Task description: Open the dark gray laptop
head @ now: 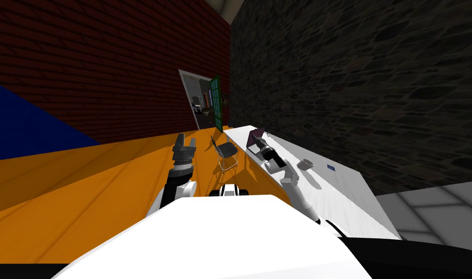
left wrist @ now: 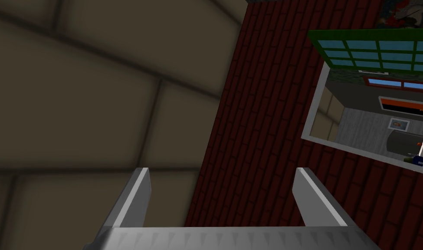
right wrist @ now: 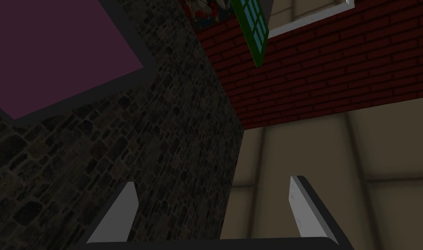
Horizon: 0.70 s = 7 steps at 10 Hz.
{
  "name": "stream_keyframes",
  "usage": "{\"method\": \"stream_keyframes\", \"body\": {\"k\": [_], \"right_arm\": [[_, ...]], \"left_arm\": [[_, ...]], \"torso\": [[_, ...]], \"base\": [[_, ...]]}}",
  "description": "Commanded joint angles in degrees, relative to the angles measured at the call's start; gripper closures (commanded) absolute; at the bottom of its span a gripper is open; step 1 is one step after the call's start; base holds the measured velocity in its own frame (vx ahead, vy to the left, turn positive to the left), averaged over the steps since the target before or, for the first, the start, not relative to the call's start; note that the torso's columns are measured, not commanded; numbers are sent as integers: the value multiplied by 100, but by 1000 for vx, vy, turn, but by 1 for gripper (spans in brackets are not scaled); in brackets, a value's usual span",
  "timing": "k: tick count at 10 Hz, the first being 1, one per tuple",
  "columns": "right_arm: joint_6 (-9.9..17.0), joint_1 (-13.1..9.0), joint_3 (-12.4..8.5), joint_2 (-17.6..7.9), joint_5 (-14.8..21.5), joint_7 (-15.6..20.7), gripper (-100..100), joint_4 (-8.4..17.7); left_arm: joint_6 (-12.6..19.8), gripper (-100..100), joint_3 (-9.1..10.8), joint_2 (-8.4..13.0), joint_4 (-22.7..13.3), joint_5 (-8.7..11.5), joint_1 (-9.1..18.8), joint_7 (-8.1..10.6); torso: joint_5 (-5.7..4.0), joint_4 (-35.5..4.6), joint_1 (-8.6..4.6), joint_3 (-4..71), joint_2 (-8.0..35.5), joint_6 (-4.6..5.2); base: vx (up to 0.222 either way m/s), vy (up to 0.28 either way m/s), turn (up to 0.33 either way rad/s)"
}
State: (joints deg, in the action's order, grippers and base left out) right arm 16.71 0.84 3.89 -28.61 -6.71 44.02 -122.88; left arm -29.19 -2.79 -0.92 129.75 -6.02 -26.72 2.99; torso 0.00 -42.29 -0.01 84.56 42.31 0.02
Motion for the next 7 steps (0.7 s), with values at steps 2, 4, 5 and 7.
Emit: {"method": "stream_keyframes", "body": {"k": [2, 4, 5, 7], "right_arm": [[560, -336, 85, -263, -40, 574, -100, 209], [798, -487, 122, -395, -62, 850, -100, 319], [859, -487, 122, -395, -62, 902, -100, 319], [1110, -635, 157, -528, -84, 1165, -100, 428]], "left_arm": [[0, 0, 0, 0, 0, 0, 0, 0], [0, 0, 0, 0, 0, 0, 0, 0], [0, 0, 0, 0, 0, 0, 0, 0], [0, 0, 0, 0, 0, 0, 0, 0]], "torso": [[1, 0, 3, -1, 0, -1], [0, 0, 1, 0, -1, 0], [1, 0, 2, 2, -4, -3], [0, 1, -1, 2, -4, -3]], "base": [[34, 17, 90], [35, 17, 66], [37, 9, 53], [36, 5, 70]]}}
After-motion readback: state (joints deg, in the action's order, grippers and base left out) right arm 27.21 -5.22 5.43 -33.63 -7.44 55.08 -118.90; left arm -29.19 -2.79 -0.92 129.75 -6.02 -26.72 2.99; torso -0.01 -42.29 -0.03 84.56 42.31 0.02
